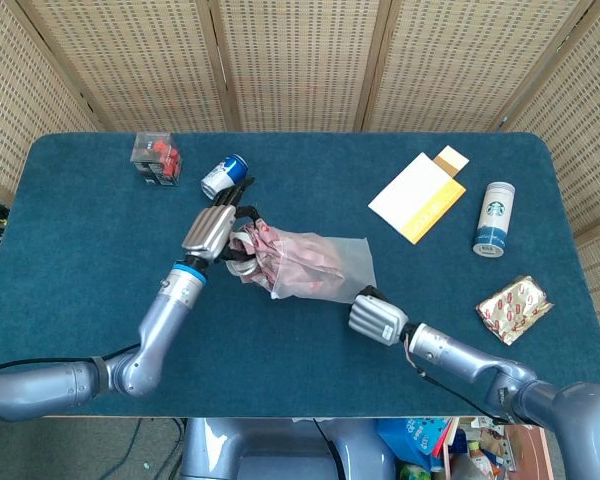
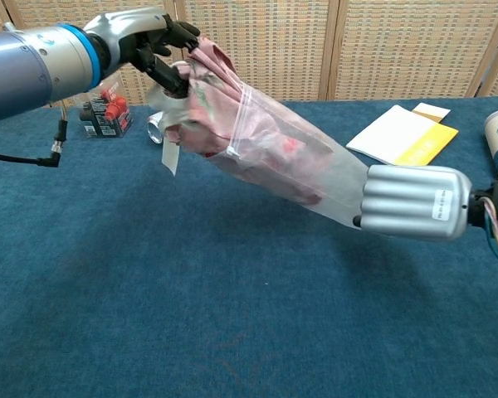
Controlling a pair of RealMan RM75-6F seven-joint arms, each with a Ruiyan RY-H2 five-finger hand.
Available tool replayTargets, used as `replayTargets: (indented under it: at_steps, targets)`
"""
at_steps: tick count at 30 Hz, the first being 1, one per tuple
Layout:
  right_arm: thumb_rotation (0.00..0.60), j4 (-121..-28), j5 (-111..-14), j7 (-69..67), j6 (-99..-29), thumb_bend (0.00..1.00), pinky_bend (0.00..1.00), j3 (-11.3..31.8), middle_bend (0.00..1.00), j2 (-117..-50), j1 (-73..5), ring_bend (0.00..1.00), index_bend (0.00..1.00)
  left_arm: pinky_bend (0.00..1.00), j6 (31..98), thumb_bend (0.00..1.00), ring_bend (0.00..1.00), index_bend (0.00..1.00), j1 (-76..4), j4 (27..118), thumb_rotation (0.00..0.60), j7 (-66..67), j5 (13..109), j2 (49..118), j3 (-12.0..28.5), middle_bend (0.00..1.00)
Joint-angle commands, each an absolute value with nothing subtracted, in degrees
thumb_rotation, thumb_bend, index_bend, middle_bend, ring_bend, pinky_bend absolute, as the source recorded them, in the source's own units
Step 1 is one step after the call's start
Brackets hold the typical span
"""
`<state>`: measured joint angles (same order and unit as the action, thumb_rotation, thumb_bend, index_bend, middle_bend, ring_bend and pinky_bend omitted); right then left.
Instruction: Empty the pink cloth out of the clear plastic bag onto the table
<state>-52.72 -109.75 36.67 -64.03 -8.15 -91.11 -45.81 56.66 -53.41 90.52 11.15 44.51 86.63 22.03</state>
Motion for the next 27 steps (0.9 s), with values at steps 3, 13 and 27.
replayTargets:
  at_steps: [3, 13, 27]
  targets:
    - [0.600, -54.4, -108.2, 38.6, -64.3, 0.82, 1.00, -8.2, 0.89, -87.7, -43.8, 0.86, 0.89, 0.00, 56.7, 0.43, 0.00, 0.73, -51.0, 90.6, 0.600, 9.2, 45.4, 81.5, 22.7, 0.00]
    - [0.600, -54.9, -106.2, 40.5, -65.5, 0.82, 1.00, -8.3, 0.89, -82.4, -40.0, 0.86, 0.89, 0.00, 55.3, 0.43, 0.00, 0.73, -42.6, 85.6, 0.600, 1.7, 48.2, 68.3, 22.0, 0.00]
    - [0.600, -55.5, -106.9, 41.9, -67.3, 0.79, 0.99, -7.5, 0.85, -82.4, -38.7, 0.86, 0.85, 0.00, 51.7, 0.43, 0.00, 0.67, -37.7, 77.5, 0.600, -7.8, 53.3, 67.0, 19.2, 0.00]
